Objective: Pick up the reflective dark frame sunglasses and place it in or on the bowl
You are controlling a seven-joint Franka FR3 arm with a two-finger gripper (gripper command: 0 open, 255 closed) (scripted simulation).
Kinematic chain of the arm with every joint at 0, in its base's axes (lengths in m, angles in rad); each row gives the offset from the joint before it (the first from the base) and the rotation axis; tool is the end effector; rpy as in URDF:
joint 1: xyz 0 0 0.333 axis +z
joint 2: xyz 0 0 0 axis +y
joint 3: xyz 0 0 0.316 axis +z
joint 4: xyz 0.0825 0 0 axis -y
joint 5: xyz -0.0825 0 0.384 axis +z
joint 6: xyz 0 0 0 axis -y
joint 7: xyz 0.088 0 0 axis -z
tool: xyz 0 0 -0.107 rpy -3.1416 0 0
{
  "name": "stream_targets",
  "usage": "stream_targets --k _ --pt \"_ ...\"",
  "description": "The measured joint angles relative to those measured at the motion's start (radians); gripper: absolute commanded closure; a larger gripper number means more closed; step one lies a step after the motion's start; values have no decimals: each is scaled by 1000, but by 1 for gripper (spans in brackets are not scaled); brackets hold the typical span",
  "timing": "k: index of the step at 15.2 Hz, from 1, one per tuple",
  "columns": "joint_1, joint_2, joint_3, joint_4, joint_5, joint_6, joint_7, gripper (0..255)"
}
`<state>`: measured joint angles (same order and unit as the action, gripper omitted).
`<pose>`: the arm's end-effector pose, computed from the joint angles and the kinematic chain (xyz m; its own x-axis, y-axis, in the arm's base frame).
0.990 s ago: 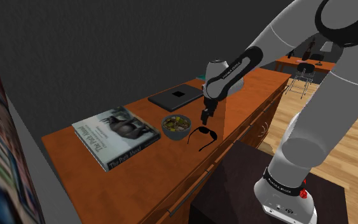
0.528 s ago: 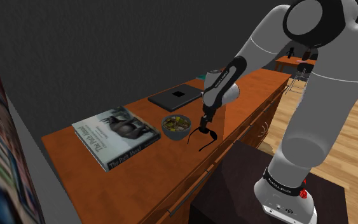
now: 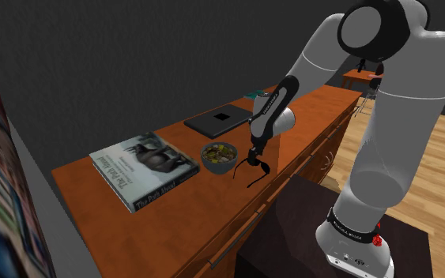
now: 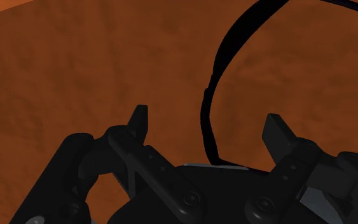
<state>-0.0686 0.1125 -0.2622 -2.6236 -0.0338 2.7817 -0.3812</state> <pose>0.4138 -0.1434 0.2162 0.9960 0.0847 0.0290 0.0830 -0.9949 0.0574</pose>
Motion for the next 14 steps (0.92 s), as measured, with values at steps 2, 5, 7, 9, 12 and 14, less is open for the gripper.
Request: stream_targets --k 2,5,7,9,12,14 --pt "0 1 0 0 0 1 0 0" --pt "0 1 0 0 0 1 0 255" --pt "0 1 0 0 0 1 0 255" --pt "0 0 0 0 0 1 0 255" --pt "0 0 0 0 0 1 0 255" --pt "0 -6 -2 0 -3 -6 1 255"
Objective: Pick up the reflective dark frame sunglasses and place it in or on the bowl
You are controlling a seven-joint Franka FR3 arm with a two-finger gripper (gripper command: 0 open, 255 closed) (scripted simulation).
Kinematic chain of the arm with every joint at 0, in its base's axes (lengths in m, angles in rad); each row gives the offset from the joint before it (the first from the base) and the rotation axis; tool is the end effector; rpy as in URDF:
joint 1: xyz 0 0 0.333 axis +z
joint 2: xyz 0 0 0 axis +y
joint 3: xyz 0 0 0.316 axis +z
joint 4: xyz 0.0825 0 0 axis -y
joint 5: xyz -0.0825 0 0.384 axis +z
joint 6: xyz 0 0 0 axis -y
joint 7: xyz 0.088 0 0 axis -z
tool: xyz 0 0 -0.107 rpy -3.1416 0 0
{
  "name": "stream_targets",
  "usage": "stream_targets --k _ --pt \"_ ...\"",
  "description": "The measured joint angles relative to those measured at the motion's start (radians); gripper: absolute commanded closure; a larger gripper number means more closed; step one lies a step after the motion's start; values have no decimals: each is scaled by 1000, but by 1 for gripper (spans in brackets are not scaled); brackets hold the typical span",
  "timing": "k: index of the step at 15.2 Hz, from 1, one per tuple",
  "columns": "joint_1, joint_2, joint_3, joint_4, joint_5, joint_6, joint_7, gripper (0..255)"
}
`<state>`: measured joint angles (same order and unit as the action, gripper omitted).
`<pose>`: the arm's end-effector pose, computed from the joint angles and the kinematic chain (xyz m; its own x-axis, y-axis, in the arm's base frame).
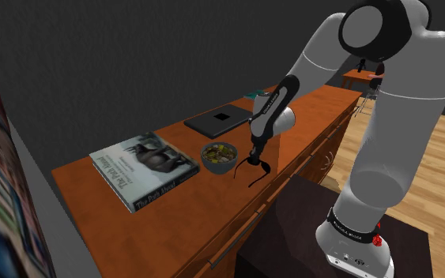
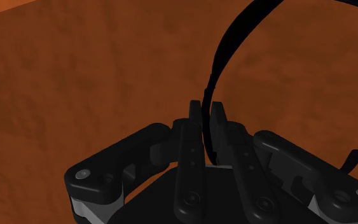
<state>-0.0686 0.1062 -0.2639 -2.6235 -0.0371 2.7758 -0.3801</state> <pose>0.4138 -0.1439 0.2184 0.9960 0.0847 0.0292 0.0829 -0.9949 0.0576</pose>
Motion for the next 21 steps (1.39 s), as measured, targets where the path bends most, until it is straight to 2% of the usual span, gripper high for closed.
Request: stream_targets --k 10,21 --pt "4 -147 -11 6 -67 -149 47 255" --pt "-2 -286 -2 44 -101 -324 68 255"
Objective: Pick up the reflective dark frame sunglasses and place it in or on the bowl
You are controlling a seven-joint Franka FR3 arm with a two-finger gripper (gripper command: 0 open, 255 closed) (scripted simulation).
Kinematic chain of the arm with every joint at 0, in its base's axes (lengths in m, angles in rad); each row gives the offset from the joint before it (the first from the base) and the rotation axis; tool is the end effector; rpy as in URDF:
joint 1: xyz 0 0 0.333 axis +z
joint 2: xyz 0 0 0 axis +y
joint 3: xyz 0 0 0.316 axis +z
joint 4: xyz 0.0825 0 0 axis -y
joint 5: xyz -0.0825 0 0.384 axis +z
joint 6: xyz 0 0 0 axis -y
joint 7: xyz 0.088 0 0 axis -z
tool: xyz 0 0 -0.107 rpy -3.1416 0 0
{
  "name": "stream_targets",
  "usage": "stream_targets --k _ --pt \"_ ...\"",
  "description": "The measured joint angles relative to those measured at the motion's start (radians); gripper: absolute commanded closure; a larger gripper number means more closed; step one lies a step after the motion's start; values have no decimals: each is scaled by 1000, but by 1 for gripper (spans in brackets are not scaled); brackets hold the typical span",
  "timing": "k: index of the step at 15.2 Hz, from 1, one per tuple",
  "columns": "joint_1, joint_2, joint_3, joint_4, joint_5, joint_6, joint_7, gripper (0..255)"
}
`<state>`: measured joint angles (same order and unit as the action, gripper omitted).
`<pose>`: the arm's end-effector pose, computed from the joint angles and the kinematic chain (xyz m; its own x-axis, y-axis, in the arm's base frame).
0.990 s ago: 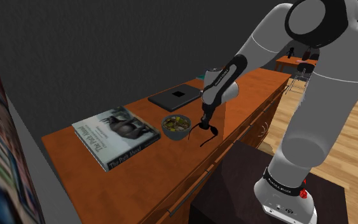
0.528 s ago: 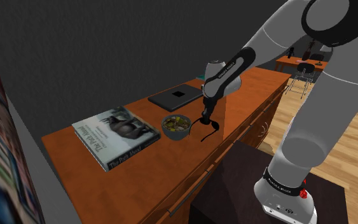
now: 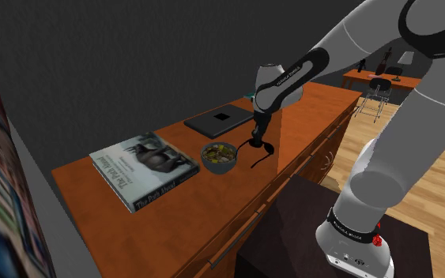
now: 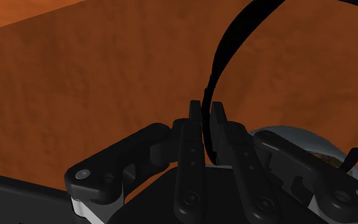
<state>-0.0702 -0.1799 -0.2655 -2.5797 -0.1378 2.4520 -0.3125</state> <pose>0.4145 -0.1424 0.3263 0.9960 0.0848 0.0298 0.0830 -0.9949 0.0575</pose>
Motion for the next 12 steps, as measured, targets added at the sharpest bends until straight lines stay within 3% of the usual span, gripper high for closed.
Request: stream_targets --k 12 --pt "1 -98 17 84 -5 -181 9 255"
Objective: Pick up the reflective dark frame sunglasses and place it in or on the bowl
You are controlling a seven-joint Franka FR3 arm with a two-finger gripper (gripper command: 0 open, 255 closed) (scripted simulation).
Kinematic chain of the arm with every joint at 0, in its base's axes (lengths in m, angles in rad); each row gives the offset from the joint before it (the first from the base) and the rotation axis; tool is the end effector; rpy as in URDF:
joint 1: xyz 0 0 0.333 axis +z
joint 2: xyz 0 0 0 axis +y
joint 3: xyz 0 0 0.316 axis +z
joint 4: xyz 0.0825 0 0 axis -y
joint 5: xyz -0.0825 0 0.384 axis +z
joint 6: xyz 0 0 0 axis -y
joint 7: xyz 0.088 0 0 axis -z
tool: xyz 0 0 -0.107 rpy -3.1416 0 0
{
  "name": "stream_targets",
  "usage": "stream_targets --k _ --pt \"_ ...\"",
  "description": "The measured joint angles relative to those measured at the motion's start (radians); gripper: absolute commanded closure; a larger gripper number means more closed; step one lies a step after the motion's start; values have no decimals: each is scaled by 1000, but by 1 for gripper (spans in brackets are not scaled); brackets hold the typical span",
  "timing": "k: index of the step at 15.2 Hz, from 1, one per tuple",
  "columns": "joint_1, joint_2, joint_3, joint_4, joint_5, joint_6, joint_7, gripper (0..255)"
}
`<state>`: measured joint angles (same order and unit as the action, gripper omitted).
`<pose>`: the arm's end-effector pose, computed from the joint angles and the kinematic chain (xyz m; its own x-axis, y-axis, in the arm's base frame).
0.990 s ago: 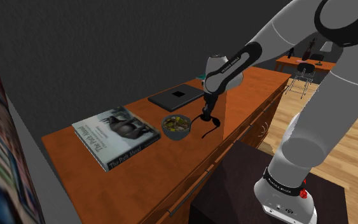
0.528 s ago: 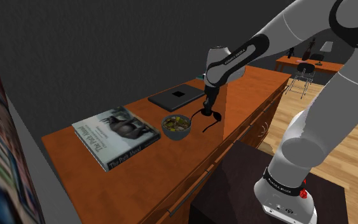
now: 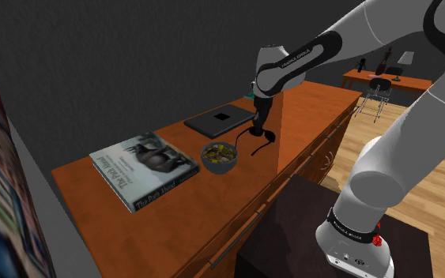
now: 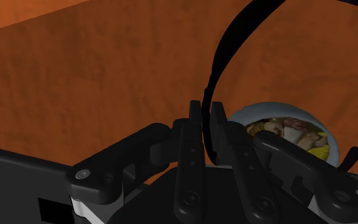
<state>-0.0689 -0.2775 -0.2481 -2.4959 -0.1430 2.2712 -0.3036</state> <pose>0.4199 -0.1412 0.3877 0.9960 0.0846 0.0297 0.0828 -0.9949 0.0576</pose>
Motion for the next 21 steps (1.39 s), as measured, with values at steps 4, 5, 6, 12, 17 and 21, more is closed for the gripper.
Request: stream_targets --k 4,5,6,12,17,21 --pt "34 117 24 130 39 -18 26 255" --pt "43 146 31 168 48 -28 34 255" --pt "50 174 37 202 57 -35 42 255" --pt "82 352 68 430 99 -90 78 255" --pt "83 396 71 428 108 -45 78 255" --pt "83 424 72 403 112 8 79 255"
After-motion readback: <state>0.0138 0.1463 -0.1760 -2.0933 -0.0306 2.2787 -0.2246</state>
